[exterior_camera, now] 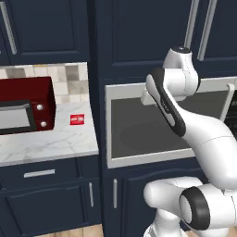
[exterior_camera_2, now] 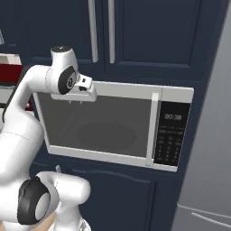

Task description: Open the microwave door.

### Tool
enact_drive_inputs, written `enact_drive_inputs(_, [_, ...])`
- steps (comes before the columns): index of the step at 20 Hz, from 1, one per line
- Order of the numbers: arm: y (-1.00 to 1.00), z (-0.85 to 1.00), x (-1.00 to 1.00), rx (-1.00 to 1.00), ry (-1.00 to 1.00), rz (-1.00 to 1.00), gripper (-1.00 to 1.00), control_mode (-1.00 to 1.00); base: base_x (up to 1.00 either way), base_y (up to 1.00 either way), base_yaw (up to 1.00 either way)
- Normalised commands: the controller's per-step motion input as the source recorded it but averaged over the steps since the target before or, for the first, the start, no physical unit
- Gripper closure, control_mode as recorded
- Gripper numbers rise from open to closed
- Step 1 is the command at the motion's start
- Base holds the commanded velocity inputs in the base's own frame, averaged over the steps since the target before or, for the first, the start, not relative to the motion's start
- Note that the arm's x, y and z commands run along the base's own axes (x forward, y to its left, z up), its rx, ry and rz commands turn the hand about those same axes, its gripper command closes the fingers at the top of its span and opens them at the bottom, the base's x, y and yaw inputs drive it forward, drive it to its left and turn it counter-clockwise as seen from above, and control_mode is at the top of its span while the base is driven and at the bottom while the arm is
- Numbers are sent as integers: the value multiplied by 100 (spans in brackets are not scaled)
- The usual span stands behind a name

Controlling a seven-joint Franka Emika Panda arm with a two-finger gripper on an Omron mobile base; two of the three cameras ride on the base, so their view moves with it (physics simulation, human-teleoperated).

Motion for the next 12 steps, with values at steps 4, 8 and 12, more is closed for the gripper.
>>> enact_drive_inputs(4, [-11, -6, -15, 0, 0, 0, -100, -100, 0, 0, 0])
enact_drive_inputs(8, [-7, -10, -18, 0, 0, 0, -100, -100, 0, 0, 0])
enact_drive_inputs(12, [-22, -13, -35, 0, 0, 0, -100, 100, -46, -25, 0])
